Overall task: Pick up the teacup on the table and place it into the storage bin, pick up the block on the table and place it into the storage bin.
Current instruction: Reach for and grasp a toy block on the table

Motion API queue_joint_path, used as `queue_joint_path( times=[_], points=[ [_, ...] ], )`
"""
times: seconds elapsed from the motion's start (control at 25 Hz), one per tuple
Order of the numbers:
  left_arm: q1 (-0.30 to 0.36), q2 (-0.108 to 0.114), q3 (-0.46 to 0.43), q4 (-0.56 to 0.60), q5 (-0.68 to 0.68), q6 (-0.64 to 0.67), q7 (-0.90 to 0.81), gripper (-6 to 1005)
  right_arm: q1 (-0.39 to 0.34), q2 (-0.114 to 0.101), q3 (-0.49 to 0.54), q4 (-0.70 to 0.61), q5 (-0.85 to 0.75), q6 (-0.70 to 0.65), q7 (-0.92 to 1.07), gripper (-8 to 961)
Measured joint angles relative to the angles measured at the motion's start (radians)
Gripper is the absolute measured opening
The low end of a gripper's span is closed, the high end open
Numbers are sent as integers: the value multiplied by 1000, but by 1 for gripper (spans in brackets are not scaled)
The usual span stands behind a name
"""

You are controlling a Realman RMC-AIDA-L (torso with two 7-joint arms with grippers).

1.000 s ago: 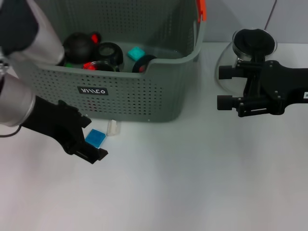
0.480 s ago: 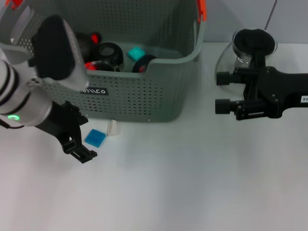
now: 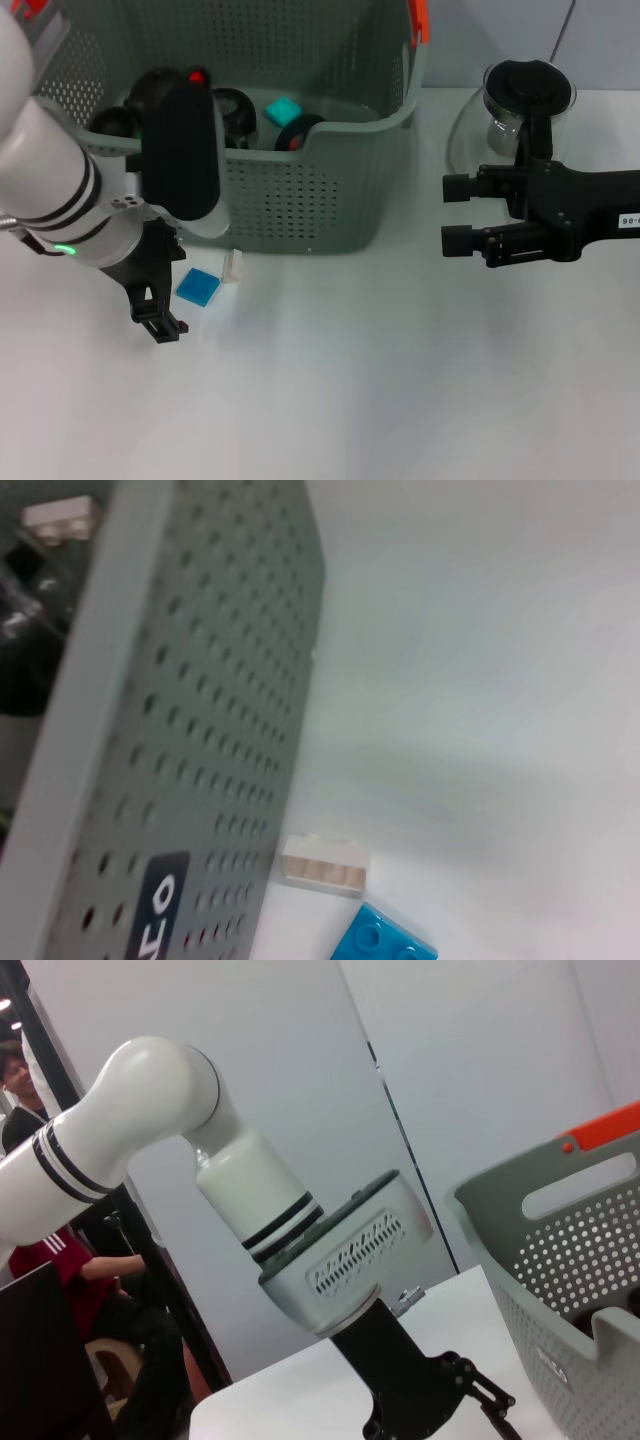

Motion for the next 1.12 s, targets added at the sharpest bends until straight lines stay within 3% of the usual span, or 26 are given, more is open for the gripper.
queue_joint_path(
  times=[0.44, 1.12],
  points=[
    [-79, -1, 36, 90, 42, -16, -1, 920, -3, 12, 11, 0, 3, 10, 0, 940],
    [-140, 0, 78, 181, 55, -51, 29, 917, -7, 12, 34, 1, 12, 20, 0, 941]
  ],
)
